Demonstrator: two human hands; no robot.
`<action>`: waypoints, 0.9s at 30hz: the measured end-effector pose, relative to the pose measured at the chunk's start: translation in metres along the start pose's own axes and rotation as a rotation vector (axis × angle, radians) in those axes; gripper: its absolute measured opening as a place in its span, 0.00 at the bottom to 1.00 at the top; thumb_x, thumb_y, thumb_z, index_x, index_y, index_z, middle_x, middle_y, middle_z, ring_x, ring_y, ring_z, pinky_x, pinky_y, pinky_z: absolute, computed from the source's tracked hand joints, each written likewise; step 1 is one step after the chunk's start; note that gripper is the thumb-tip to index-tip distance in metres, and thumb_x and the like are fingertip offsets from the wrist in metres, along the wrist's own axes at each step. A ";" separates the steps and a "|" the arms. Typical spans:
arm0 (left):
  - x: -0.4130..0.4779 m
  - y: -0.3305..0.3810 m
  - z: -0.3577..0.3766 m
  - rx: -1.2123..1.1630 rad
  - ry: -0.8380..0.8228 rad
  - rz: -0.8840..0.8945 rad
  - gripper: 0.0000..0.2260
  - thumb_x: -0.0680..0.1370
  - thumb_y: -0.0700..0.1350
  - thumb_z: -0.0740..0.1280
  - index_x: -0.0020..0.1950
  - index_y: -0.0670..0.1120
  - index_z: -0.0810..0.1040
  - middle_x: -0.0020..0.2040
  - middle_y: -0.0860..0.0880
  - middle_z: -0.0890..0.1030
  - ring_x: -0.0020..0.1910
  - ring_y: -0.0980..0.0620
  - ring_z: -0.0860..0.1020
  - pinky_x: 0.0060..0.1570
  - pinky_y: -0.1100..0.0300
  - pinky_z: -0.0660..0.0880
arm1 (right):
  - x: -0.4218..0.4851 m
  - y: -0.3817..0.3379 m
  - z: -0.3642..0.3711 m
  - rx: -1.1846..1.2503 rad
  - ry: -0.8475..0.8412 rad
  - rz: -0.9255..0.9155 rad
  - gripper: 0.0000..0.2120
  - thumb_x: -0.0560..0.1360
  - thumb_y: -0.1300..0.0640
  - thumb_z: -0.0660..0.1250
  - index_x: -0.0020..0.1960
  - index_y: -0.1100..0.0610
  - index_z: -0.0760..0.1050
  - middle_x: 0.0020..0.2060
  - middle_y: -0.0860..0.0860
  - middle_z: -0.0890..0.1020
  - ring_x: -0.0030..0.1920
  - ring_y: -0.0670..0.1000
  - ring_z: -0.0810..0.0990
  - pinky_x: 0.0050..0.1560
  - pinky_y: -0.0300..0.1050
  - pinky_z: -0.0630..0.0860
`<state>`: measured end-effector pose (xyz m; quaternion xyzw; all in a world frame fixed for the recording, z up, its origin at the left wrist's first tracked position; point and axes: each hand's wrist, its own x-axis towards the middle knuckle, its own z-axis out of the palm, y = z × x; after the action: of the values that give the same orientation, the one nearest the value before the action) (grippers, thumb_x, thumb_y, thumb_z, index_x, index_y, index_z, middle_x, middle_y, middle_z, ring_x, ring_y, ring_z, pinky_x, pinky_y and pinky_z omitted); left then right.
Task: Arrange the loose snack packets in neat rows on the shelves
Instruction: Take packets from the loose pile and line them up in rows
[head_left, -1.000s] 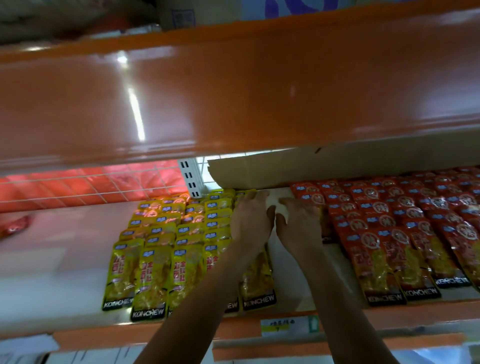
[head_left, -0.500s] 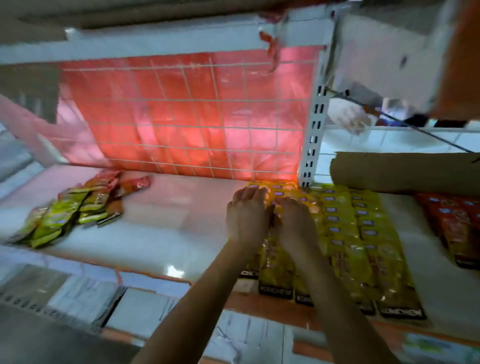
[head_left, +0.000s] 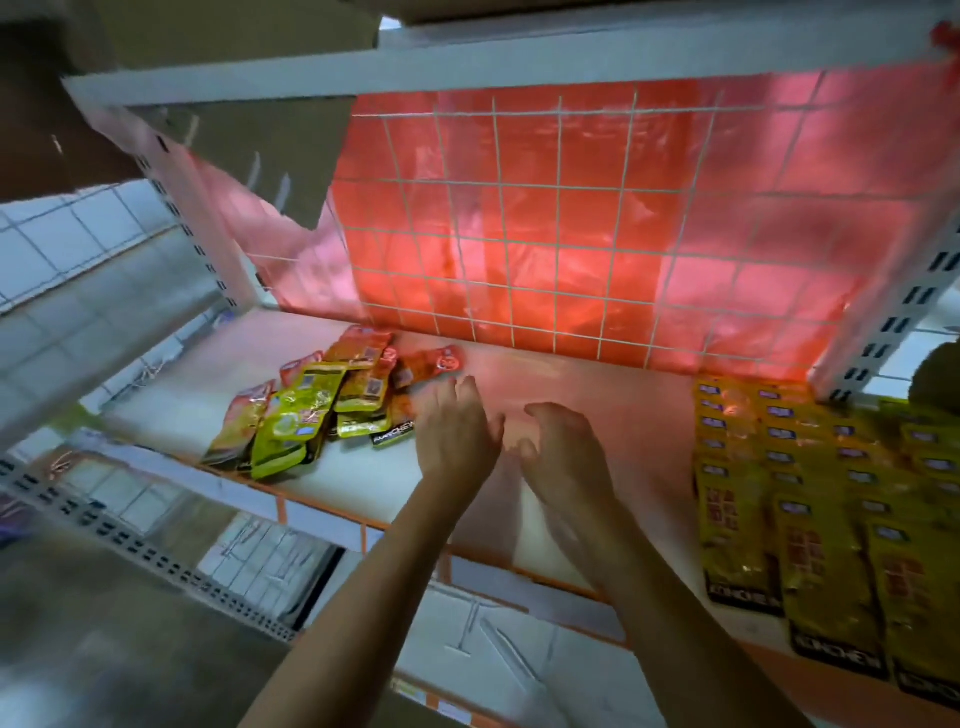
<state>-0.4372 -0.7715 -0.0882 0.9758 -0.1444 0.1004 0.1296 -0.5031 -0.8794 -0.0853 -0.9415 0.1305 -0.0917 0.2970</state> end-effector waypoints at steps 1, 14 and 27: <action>0.005 -0.013 -0.001 0.032 0.011 -0.020 0.23 0.78 0.56 0.63 0.67 0.43 0.67 0.64 0.44 0.72 0.63 0.44 0.70 0.61 0.53 0.68 | 0.005 -0.008 0.007 -0.001 -0.006 -0.008 0.22 0.75 0.56 0.65 0.69 0.56 0.70 0.67 0.52 0.74 0.67 0.53 0.70 0.65 0.43 0.65; 0.048 -0.095 -0.007 0.119 -0.027 -0.282 0.20 0.77 0.53 0.63 0.64 0.44 0.67 0.61 0.44 0.72 0.62 0.43 0.70 0.56 0.52 0.69 | 0.089 -0.089 0.072 -0.055 -0.109 -0.123 0.23 0.74 0.59 0.63 0.69 0.52 0.69 0.67 0.52 0.72 0.66 0.54 0.70 0.65 0.45 0.68; 0.052 -0.106 -0.005 0.032 0.036 -0.241 0.14 0.80 0.48 0.56 0.62 0.44 0.73 0.59 0.44 0.75 0.57 0.42 0.73 0.49 0.51 0.71 | 0.114 -0.097 0.089 -0.228 -0.238 -0.102 0.21 0.79 0.51 0.56 0.70 0.56 0.64 0.66 0.54 0.69 0.64 0.61 0.71 0.59 0.54 0.69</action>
<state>-0.3560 -0.6853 -0.0954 0.9861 -0.0222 0.1039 0.1276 -0.3542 -0.7895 -0.0900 -0.9786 0.0561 0.0208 0.1968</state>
